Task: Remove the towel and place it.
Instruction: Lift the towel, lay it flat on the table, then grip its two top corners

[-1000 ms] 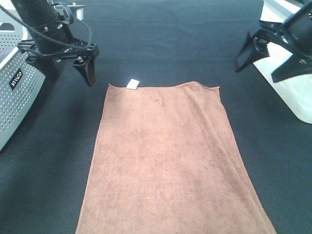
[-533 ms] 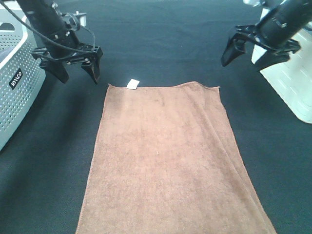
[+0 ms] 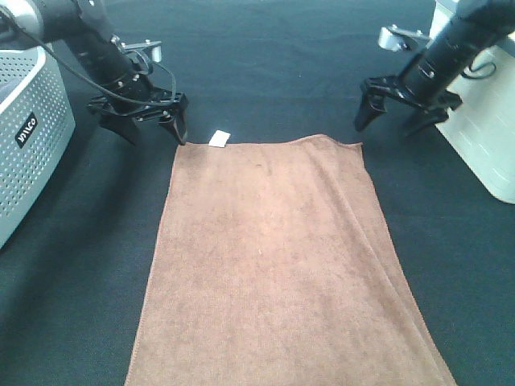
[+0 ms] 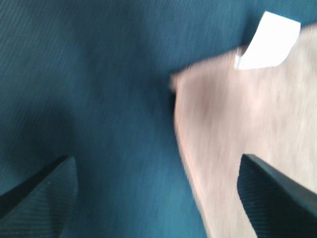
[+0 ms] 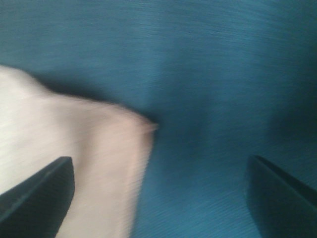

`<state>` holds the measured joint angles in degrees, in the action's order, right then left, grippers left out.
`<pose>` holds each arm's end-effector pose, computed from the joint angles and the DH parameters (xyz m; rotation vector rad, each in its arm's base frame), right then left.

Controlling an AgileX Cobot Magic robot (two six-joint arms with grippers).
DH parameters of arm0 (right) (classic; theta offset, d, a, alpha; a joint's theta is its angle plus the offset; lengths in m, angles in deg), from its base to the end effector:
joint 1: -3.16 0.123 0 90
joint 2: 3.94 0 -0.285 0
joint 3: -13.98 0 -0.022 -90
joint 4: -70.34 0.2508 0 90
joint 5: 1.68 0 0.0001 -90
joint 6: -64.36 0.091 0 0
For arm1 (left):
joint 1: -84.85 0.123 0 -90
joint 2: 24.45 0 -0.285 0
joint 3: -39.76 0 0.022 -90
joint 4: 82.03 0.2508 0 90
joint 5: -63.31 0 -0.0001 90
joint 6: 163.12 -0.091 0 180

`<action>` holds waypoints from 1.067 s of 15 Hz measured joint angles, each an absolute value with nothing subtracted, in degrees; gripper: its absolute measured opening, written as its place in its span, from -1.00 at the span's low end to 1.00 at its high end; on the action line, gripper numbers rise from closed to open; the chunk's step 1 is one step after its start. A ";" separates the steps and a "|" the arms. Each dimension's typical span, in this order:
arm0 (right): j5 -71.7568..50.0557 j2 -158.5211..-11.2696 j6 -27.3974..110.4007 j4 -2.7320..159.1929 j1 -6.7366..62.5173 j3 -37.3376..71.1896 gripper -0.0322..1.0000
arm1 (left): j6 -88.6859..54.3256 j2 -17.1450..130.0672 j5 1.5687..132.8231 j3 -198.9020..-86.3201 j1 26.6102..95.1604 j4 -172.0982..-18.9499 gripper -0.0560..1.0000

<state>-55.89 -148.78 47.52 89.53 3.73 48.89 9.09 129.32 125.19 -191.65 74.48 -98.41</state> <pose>0.5022 0.0293 0.1386 -0.2028 2.7986 0.3627 0.5179 -0.1178 0.1323 0.3077 2.8314 -0.3965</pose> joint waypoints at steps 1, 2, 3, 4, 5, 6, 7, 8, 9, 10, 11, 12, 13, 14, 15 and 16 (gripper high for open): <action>-55.94 -149.87 47.52 90.27 3.05 49.47 0.69 | 8.74 130.07 124.28 -191.88 74.48 -99.21 0.65; -55.89 -150.67 47.35 90.85 2.64 49.58 0.69 | 8.57 130.64 123.59 -191.94 74.48 -99.62 0.65; -56.00 -151.70 47.06 92.05 2.64 49.75 0.69 | 8.34 131.21 122.79 -192.00 74.48 -99.96 0.65; -56.06 -153.25 46.60 93.43 2.76 50.21 0.69 | 7.48 131.73 121.87 -192.11 74.48 -100.88 0.65; -55.94 -153.65 46.09 93.88 2.76 50.44 0.69 | 7.02 132.02 121.47 -192.11 74.48 -101.11 0.65; -56.17 -153.88 45.91 94.29 2.76 50.73 0.69 | 6.57 132.42 121.35 -192.11 74.48 -101.68 0.65; -56.29 -154.28 45.91 94.51 2.76 50.90 0.68 | 6.34 132.70 121.18 -192.28 74.48 -102.14 0.65; -56.34 -154.45 45.86 94.74 2.70 51.13 0.66 | 6.16 132.93 121.18 -192.40 74.48 -102.54 0.64; -56.23 -154.45 45.80 94.86 2.70 51.18 0.66 | 6.16 132.99 121.07 -192.51 74.36 -102.60 0.65; -56.17 -154.51 45.63 94.97 2.70 51.24 0.65 | 6.11 132.99 120.78 -192.51 74.13 -102.60 0.65; -55.83 -154.68 45.51 95.66 2.64 51.24 0.64 | 5.94 133.05 120.15 -192.51 73.50 -103.11 0.65; -55.48 -154.85 45.23 96.52 2.70 51.36 0.64 | 5.76 133.10 119.69 -192.51 72.64 -103.91 0.65; -55.14 -154.97 44.54 97.78 2.70 51.36 0.63 | 5.71 133.22 118.83 -192.51 71.67 -104.37 0.65; -55.08 -155.03 44.14 98.41 2.82 51.36 0.62 | 5.71 133.39 118.09 -192.51 70.58 -104.94 0.65; -55.08 -155.08 43.97 98.81 3.05 51.36 0.61 | 5.71 133.68 117.28 -192.51 69.55 -105.17 0.65; -55.08 -155.08 43.97 98.81 3.05 51.36 0.61 | 5.71 133.68 117.28 -192.51 69.55 -105.17 0.65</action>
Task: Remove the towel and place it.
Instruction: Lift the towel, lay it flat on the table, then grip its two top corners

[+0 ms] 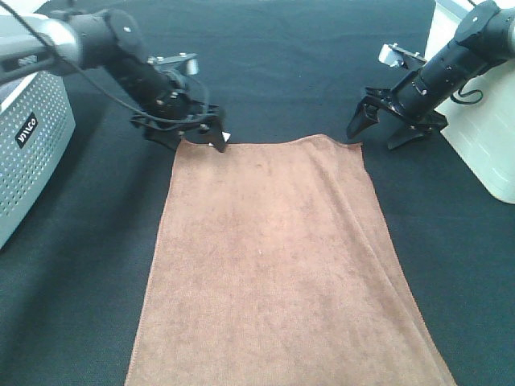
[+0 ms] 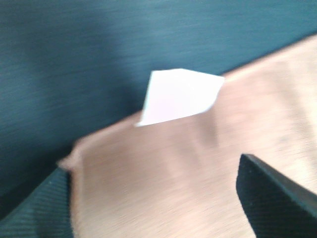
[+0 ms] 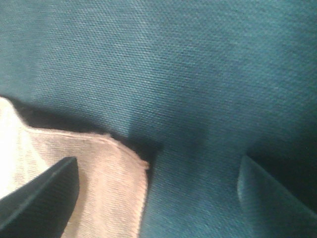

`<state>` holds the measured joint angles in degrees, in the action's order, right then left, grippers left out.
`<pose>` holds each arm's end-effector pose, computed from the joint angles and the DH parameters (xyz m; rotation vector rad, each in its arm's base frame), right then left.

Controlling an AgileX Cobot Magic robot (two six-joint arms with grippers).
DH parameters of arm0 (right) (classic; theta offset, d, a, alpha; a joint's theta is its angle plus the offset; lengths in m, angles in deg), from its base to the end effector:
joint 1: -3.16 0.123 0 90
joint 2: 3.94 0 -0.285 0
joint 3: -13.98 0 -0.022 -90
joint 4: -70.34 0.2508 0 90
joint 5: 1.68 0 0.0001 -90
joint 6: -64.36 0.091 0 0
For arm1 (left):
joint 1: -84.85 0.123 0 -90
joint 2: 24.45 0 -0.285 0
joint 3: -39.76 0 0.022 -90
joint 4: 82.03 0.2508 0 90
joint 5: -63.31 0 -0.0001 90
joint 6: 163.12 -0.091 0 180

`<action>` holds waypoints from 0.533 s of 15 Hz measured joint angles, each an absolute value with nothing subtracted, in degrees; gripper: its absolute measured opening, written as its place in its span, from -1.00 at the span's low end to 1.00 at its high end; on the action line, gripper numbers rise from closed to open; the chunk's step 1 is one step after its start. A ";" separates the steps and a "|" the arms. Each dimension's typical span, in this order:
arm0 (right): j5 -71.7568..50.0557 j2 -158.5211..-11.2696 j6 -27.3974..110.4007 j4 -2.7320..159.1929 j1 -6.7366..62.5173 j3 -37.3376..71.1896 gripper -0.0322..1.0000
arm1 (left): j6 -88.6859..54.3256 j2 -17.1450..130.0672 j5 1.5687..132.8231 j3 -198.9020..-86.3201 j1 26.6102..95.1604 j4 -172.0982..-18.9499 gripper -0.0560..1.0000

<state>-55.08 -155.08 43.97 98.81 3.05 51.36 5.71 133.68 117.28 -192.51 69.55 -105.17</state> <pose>0.5118 0.0339 0.0990 -0.1380 2.7952 0.5472 0.5177 -0.1716 0.1020 0.3858 2.7324 -0.5311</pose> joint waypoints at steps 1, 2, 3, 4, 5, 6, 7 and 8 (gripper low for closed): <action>-54.85 -155.08 43.97 98.53 3.96 51.36 0.61 | 5.71 133.91 117.00 -192.91 68.35 -105.23 0.63; -54.34 -155.08 43.97 98.01 4.94 51.36 0.61 | 5.71 134.02 116.94 -192.91 67.95 -105.35 0.63; -53.88 -155.08 43.97 97.78 5.85 51.36 0.61 | 5.71 134.08 116.88 -192.97 67.83 -105.35 0.62; -53.65 -155.14 43.97 97.78 6.48 51.36 0.61 | 5.76 134.14 116.88 -192.97 67.83 -105.46 0.62; -53.54 -155.26 43.97 97.72 6.77 51.36 0.60 | 5.76 134.25 116.88 -192.97 67.83 -105.46 0.62; -53.54 -155.48 43.97 97.72 6.83 51.36 0.59 | 5.76 134.25 116.88 -193.09 67.83 -105.52 0.62; -53.59 -155.60 43.97 97.55 6.88 51.41 0.58 | 5.76 134.25 116.88 -193.09 67.83 -105.52 0.62; -53.65 -155.83 43.97 96.86 7.29 51.59 0.56 | 5.76 134.25 116.88 -193.09 67.83 -105.52 0.62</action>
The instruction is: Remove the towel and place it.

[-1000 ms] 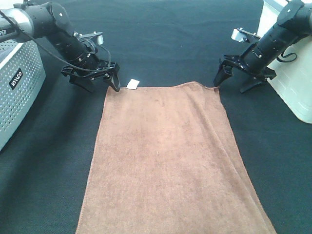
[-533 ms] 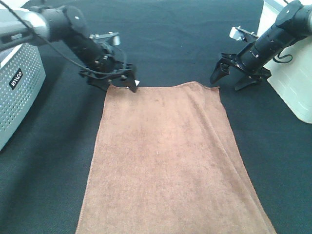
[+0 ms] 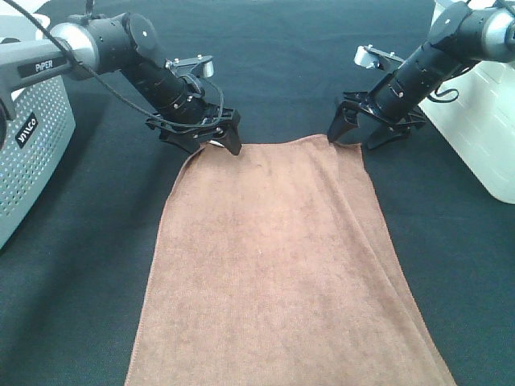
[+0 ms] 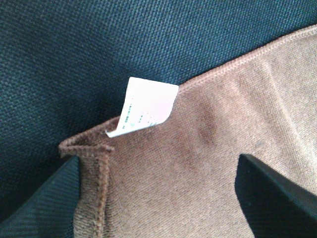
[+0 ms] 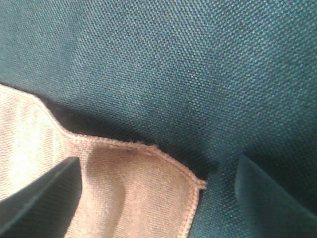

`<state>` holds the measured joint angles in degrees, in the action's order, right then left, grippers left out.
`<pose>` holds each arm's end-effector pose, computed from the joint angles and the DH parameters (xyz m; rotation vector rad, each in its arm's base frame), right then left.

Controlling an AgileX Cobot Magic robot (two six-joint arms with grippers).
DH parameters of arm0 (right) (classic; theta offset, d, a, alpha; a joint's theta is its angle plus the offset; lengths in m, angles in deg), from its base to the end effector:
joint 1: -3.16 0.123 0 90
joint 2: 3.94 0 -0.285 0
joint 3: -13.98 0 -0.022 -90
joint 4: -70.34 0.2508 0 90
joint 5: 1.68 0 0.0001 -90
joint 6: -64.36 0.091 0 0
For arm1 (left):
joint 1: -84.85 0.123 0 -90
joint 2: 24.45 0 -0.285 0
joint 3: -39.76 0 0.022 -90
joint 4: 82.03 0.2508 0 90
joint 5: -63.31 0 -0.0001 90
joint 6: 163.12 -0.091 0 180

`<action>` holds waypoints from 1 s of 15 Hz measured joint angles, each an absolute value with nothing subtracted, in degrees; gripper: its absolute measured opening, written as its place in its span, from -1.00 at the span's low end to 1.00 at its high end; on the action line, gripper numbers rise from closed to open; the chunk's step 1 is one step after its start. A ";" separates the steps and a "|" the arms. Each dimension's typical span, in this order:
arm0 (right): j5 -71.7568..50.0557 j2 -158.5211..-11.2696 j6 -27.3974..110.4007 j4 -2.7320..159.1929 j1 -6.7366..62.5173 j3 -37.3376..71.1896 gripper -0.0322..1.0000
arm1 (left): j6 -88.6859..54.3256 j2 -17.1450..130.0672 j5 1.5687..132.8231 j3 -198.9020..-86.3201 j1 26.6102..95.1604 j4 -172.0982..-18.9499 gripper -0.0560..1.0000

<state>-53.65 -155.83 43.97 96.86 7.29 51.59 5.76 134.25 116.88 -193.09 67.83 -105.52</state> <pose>0.5100 0.0689 0.0927 -0.2574 2.7961 0.5129 0.5139 -0.1878 0.0998 0.4193 2.7240 -0.5455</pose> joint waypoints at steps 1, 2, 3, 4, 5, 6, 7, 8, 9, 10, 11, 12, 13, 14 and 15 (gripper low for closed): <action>-53.54 -156.00 43.97 96.23 7.80 51.76 0.56 | 5.76 134.25 116.88 -193.09 67.83 -105.52 0.62; -53.54 -156.34 43.97 95.32 8.20 51.99 0.54 | 5.76 134.25 116.88 -193.09 67.83 -105.52 0.61; -53.42 -156.34 43.97 94.46 8.37 51.99 0.51 | 5.76 134.25 116.88 -193.09 67.83 -105.29 0.60; -53.19 -156.40 44.08 93.20 8.60 52.04 0.46 | 5.76 134.25 116.94 -193.09 67.77 -104.83 0.59; -52.96 -156.40 44.20 92.62 8.66 52.04 0.34 | 5.76 134.25 116.94 -193.09 67.77 -104.60 0.58; -52.68 -156.40 44.37 92.11 8.66 52.04 0.25 | 5.76 134.25 116.94 -193.09 67.77 -104.37 0.56; -52.51 -156.52 44.37 91.48 8.66 52.04 0.16 | 5.76 134.25 116.94 -193.09 67.72 -104.14 0.56; -52.16 -156.57 44.37 91.31 8.66 52.04 0.06 | 5.76 134.25 116.94 -193.09 67.72 -103.97 0.55; -52.05 -156.63 44.37 91.36 8.60 52.04 -0.01 | 5.76 134.25 116.94 -193.09 67.72 -103.97 0.55; -51.99 -156.63 44.37 91.36 8.60 52.04 -0.04 | 5.76 134.25 116.94 -193.09 67.72 -103.97 0.55; -51.99 -156.63 44.37 91.36 8.60 52.04 -0.05 | 5.76 134.25 116.94 -193.09 67.72 -103.97 0.55; -51.93 -156.74 44.37 91.48 8.60 52.04 -0.06 | 5.76 134.25 116.94 -193.09 67.72 -103.97 0.55; -51.93 -156.80 44.37 91.54 8.60 52.04 -0.07 | 5.76 134.25 116.94 -193.09 67.72 -103.97 0.55; -51.88 -156.86 44.37 91.65 8.60 52.10 -0.11 | 5.76 134.25 116.94 -193.09 67.72 -103.97 0.55; -51.76 -156.97 44.37 91.48 8.60 52.22 -0.24 | 5.76 134.25 116.94 -193.09 67.72 -103.97 0.55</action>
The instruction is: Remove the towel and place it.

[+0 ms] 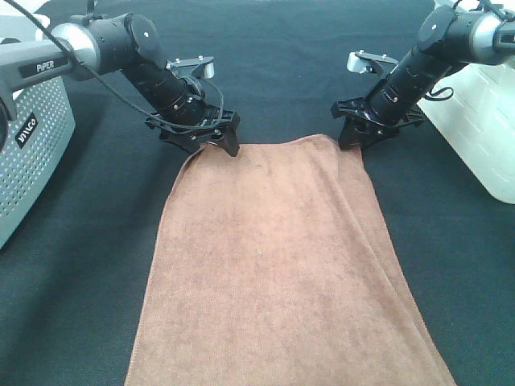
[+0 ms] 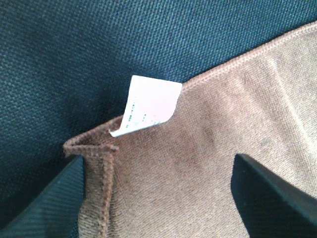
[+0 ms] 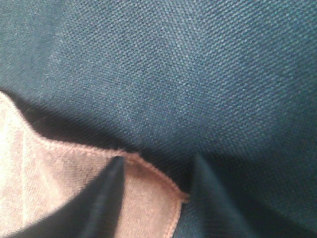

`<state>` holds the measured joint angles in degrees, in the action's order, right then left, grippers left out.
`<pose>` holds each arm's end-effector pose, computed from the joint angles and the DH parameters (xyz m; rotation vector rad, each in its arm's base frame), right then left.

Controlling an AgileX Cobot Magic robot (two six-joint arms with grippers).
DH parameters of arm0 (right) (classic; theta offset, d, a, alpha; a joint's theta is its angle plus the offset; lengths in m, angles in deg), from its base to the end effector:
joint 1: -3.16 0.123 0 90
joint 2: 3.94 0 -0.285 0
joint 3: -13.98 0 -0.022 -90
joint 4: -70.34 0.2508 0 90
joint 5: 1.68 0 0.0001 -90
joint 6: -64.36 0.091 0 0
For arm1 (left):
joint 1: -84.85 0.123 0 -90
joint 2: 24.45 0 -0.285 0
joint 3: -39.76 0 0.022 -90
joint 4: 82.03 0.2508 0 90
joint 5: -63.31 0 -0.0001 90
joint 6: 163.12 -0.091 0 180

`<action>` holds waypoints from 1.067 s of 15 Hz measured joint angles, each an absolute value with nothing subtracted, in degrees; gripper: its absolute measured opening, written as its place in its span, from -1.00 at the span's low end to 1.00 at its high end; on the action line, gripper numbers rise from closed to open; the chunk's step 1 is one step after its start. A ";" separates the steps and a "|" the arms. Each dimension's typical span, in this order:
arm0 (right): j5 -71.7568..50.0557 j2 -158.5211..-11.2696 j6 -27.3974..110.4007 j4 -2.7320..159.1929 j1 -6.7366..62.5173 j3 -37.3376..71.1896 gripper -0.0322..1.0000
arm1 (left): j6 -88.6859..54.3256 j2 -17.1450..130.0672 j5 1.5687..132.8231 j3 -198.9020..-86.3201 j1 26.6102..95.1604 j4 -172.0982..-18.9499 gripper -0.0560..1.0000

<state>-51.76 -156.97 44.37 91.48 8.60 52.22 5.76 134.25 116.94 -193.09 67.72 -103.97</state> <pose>0.5118 0.0741 0.0835 -0.3415 2.7962 0.3950 0.5138 -0.1870 0.0990 0.4401 2.7264 -0.5121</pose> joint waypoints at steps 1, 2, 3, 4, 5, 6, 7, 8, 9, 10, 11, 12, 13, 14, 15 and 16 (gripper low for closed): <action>-51.65 -156.97 44.37 91.08 8.60 52.22 -0.33 | 5.76 134.25 116.94 -193.09 67.72 -103.97 0.55; -51.59 -156.97 44.37 90.73 8.60 52.22 -0.38 | 5.76 134.25 116.94 -193.09 67.72 -103.97 0.55; -51.59 -156.97 44.37 90.62 8.60 52.22 -0.41 | 5.76 134.25 116.94 -193.09 67.72 -103.97 0.55; -51.59 -156.97 44.37 90.39 8.60 52.22 -0.43 | 5.76 134.25 117.00 -193.09 67.72 -103.86 0.55; -51.36 -156.97 44.37 89.93 8.60 52.22 -0.53 | 5.76 134.25 117.00 -193.09 67.72 -103.74 0.55; -51.13 -156.97 44.43 89.19 8.60 52.22 -0.71 | 5.76 134.25 117.00 -193.09 67.72 -103.63 0.55; -51.13 -156.97 44.43 89.19 8.60 52.22 -0.71 | 5.76 134.25 117.00 -193.09 67.72 -103.63 0.55; -51.07 -157.03 44.48 88.67 8.60 52.22 -0.90 | 5.76 134.25 117.00 -193.09 67.72 -103.57 0.55; -51.07 -157.03 44.54 88.21 8.72 52.22 -0.94 | 5.76 134.25 117.00 -193.09 67.72 -103.57 0.55; -51.07 -157.03 44.54 87.81 8.78 52.22 -0.94 | 5.76 134.25 117.06 -193.09 67.72 -103.57 0.55; -51.07 -157.03 44.54 87.75 8.78 52.33 -0.94 | 5.76 134.25 117.06 -193.09 67.72 -103.34 0.55; -51.42 -157.03 44.54 87.58 8.78 52.62 -0.94 | 5.76 134.25 117.17 -193.14 67.60 -102.71 0.55; -51.76 -157.09 44.54 87.35 8.78 53.08 -0.94 | 5.76 134.25 117.17 -193.14 67.37 -101.79 0.55; -52.16 -157.32 44.60 87.24 8.83 53.53 -0.94 | 5.76 134.25 117.23 -193.14 67.20 -101.05 0.55; -52.33 -157.32 44.60 87.12 8.89 53.76 -0.94 | 5.65 134.25 117.23 -193.14 67.20 -100.93 0.55; -52.56 -157.49 44.60 87.07 8.89 53.93 -0.94 | 5.65 134.25 117.28 -193.14 67.20 -100.88 0.55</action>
